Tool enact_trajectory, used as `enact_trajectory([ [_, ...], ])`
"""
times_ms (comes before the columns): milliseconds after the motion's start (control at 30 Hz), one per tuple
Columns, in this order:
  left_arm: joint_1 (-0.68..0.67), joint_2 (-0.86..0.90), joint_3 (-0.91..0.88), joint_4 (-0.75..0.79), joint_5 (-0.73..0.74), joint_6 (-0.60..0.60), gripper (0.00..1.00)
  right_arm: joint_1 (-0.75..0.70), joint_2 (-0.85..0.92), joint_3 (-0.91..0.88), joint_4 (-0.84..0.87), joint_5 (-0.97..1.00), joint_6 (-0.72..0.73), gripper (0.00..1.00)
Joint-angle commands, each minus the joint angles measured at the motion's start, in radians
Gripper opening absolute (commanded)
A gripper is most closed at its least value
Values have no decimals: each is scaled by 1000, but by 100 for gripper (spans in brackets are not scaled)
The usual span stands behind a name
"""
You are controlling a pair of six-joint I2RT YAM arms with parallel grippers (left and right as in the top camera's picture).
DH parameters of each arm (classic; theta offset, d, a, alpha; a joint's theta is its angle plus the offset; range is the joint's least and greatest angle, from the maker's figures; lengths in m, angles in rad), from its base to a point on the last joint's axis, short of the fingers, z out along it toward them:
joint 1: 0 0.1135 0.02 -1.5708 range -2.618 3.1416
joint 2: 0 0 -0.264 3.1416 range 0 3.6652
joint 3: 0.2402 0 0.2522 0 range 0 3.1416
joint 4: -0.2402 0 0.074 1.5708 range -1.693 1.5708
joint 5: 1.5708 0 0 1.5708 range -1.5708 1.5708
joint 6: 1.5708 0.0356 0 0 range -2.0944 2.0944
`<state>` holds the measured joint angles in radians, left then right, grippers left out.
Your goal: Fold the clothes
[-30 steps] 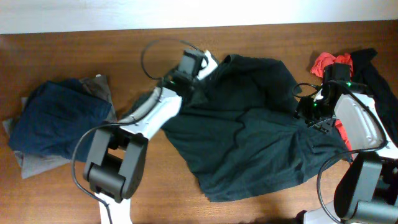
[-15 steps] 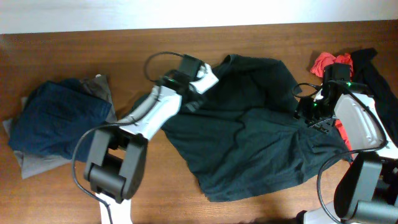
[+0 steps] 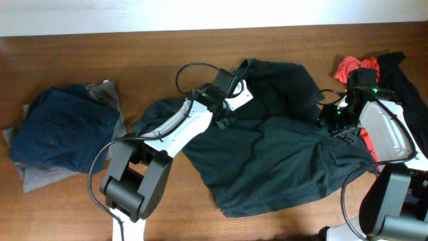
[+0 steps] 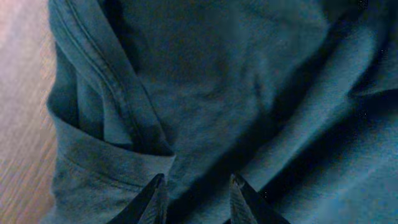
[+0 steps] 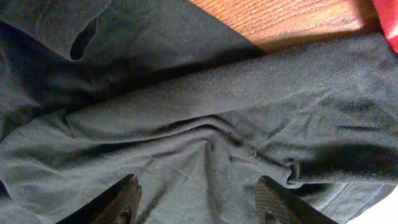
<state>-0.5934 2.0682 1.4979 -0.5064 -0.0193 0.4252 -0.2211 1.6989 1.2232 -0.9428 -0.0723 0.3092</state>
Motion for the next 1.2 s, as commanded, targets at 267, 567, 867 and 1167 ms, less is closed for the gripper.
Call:
enact_trajectory([
  [267,2,79,-13,37,-167,-10,33,-2,-2,15,-3,-2,-7,64],
  [567,2,79,-10,70,-279,-9,34,-2,-2,15,0,-2,-7,64],
  [867,-2,79,5,119,-344,-10,34,-2,-2,15,5,-2,-6,64],
  [1167,-2,79,5,154,-340,-9,6,-2,-2,15,4,-2,-6,64],
])
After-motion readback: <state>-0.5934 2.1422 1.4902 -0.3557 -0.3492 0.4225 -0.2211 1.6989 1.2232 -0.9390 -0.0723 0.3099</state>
